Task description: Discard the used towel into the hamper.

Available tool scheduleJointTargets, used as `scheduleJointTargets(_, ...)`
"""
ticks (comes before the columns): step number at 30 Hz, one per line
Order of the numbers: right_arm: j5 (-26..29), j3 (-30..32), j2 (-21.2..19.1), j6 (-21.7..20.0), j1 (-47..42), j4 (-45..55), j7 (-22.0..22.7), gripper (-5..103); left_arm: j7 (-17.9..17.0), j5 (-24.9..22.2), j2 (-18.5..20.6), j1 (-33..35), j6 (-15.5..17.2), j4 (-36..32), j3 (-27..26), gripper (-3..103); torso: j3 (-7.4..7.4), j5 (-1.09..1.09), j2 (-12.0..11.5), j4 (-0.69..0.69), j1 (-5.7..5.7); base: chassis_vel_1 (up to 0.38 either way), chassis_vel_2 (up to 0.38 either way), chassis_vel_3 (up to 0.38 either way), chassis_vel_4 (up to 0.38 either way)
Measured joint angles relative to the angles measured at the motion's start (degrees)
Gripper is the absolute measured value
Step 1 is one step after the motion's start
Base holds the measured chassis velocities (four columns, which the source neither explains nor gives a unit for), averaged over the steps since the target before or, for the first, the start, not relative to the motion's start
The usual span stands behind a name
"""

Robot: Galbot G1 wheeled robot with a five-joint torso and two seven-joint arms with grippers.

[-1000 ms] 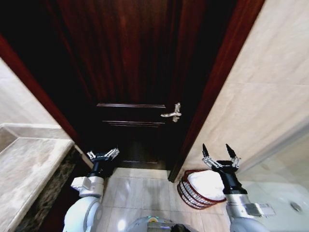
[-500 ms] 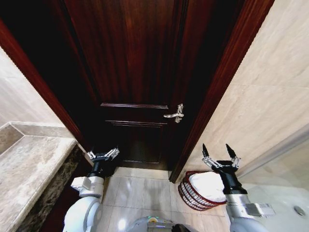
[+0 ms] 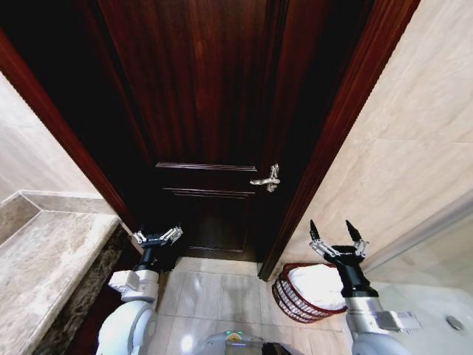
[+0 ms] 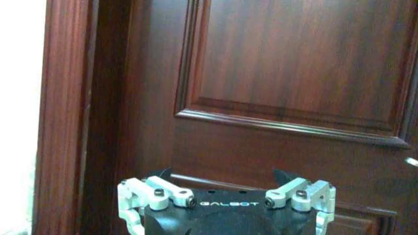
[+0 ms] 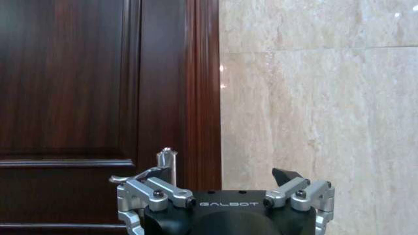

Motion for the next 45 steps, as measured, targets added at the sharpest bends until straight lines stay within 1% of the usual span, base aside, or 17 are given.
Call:
scheduleJointTargets(7, 0.0, 0.0, 0.0, 0.0, 0.0, 0.0, 0.0, 100, 0.0, 0.0, 0.0, 0.0, 0.0, 0.0, 0.0, 100, 0.5, 0.0, 0.8, -0.02, 0.29, 0.0, 0.0, 0.0, 0.0)
scheduleJointTargets(22, 0.0, 0.0, 0.0, 0.0, 0.0, 0.0, 0.0, 100, 0.0, 0.0, 0.0, 0.0, 0.0, 0.0, 0.0, 100, 0.47, 0.0, 0.7, 0.02, 0.25, 0.0, 0.0, 0.0, 0.0)
scheduleJointTargets(26, 0.0, 0.0, 0.0, 0.0, 0.0, 0.0, 0.0, 100, 0.0, 0.0, 0.0, 0.0, 0.0, 0.0, 0.0, 100, 0.19, 0.0, 0.1, 0.02, 0.01, 0.0, 0.0, 0.0, 0.0)
scheduleJointTargets(29, 0.0, 0.0, 0.0, 0.0, 0.0, 0.0, 0.0, 100, 0.0, 0.0, 0.0, 0.0, 0.0, 0.0, 0.0, 100, -0.46, 0.0, -1.1, 0.02, -0.57, 0.0, 0.0, 0.0, 0.0)
scheduleJointTargets(30, 0.0, 0.0, 0.0, 0.0, 0.0, 0.0, 0.0, 100, 0.0, 0.0, 0.0, 0.0, 0.0, 0.0, 0.0, 100, -0.46, 0.0, -1.1, 0.02, -0.57, 0.0, 0.0, 0.0, 0.0)
scheduleJointTargets(33, 0.0, 0.0, 0.0, 0.0, 0.0, 0.0, 0.0, 100, 0.0, 0.0, 0.0, 0.0, 0.0, 0.0, 0.0, 100, -1.21, 0.0, -2.5, 0.02, -1.2, 0.0, 0.0, 0.0, 0.0)
scheduleJointTargets(34, 0.0, 0.0, 0.0, 0.0, 0.0, 0.0, 0.0, 100, 0.0, 0.0, 0.0, 0.0, 0.0, 0.0, 0.0, 100, -1.21, 0.0, -2.5, 0.02, -1.2, 0.0, 0.0, 0.0, 0.0)
scheduleJointTargets(37, 0.0, 0.0, 0.0, 0.0, 0.0, 0.0, 0.0, 100, 0.0, 0.0, 0.0, 0.0, 0.0, 0.0, 0.0, 100, -1.73, 0.0, -3.4, 0.01, -1.63, 0.0, 0.0, 0.0, 0.0)
scheduleJointTargets(42, 0.0, 0.0, 0.0, 0.0, 0.0, 0.0, 0.0, 100, 0.0, 0.0, 0.0, 0.0, 0.0, 0.0, 0.0, 100, -1.59, 0.0, -3.2, 0.03, -1.63, 0.0, 0.0, 0.0, 0.0)
scheduleJointTargets(45, 0.0, 0.0, 0.0, 0.0, 0.0, 0.0, 0.0, 100, 0.0, 0.0, 0.0, 0.0, 0.0, 0.0, 0.0, 100, -0.97, 0.0, -2.1, 0.03, -1.16, 0.0, 0.0, 0.0, 0.0)
